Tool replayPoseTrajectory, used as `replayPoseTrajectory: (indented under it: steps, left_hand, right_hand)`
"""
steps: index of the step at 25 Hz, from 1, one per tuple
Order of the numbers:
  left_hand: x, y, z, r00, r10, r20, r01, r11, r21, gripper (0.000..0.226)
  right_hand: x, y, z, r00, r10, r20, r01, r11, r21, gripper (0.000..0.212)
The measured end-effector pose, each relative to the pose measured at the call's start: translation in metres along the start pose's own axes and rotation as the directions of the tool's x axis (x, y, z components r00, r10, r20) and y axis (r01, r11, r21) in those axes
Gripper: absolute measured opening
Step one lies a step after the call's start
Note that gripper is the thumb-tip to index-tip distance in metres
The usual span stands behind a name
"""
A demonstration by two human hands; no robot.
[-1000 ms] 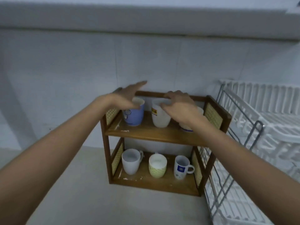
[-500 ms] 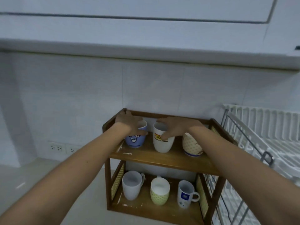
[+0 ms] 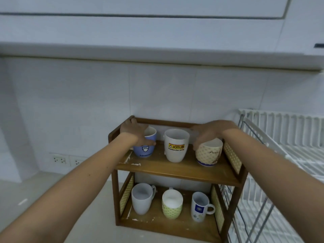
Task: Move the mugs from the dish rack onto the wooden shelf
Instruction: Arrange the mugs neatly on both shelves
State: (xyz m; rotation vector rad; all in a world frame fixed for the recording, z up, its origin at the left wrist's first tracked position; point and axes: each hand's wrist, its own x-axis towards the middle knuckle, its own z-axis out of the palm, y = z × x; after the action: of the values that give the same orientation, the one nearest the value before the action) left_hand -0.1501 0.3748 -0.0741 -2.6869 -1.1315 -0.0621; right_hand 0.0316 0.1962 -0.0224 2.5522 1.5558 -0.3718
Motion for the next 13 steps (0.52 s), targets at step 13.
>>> replayPoseTrajectory:
  steps: [13]
  left_hand:
    - [0.008,-0.001,0.002,0.997,0.051,0.052,-0.046,0.995,-0.09,0.093]
  right_hand:
    - [-0.011,0.024,0.014,0.996,0.087,-0.032,-0.083,0.99,0.117,0.076]
